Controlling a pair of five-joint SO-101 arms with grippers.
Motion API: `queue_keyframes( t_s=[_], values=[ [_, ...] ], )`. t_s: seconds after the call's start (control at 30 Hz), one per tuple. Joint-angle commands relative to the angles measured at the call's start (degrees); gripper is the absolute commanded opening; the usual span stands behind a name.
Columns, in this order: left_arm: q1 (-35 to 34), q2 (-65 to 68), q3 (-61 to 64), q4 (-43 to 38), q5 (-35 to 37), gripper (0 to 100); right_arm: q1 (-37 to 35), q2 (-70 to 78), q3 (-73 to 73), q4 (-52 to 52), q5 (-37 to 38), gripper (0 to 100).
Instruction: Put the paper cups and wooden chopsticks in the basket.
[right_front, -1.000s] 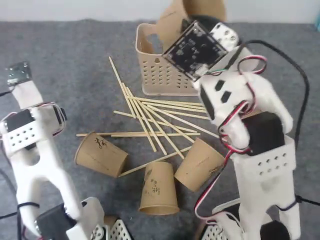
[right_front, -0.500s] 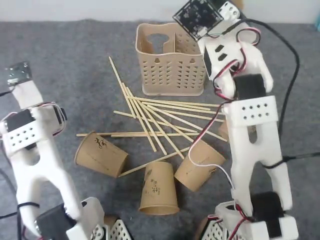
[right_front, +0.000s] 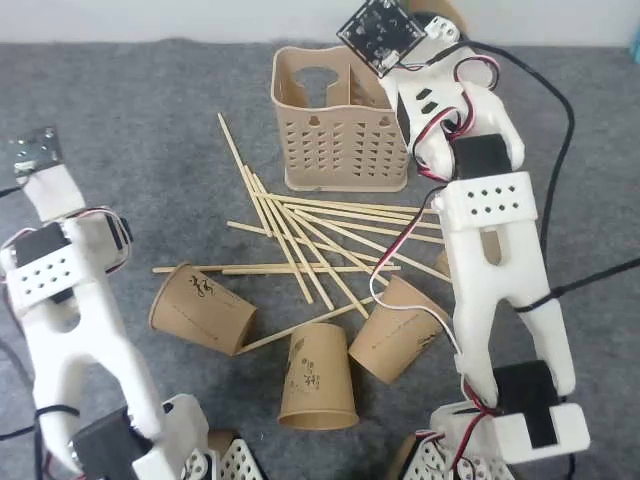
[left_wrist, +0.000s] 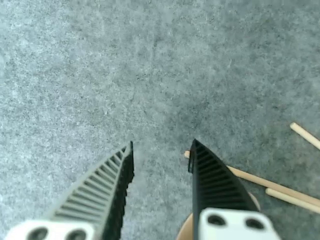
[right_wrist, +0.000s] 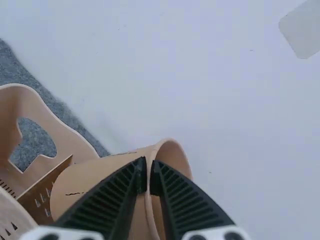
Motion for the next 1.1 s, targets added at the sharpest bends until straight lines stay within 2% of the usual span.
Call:
queue_keyframes(
  t_s=[0.0, 0.2, 0.4, 0.67, 0.9, 1.07],
  values=[
    [0.0, -0.4, -0.6, -1.2, -0.4, 17, 0.2, 0.1, -0.4, -0.7, 0.5, 0.8],
    [0.2, -0.4, -0.6, -1.4, -0.4, 17, -1.8, 0.2, -0.9, -4.0, -0.4, 0.8],
    [0.2, -0.4, -0.6, -1.4, -0.4, 17, -5.5, 0.0, -0.9, -10.0, -6.1, 0.8],
    [0.2, -0.4, -0.6, -1.4, -0.4, 17, -10.3, 0.1, -0.4, -10.5, -5.9, 0.8],
    [0.1, -0.4, -0.6, -1.3, -0.4, 17, -10.2, 4.1, -1.4, -12.3, -5.8, 0.8],
    [0.1, -0.4, -0.6, -1.4, -0.4, 17, -7.5, -0.1, -1.4, -12.4, -5.7, 0.8]
  ],
)
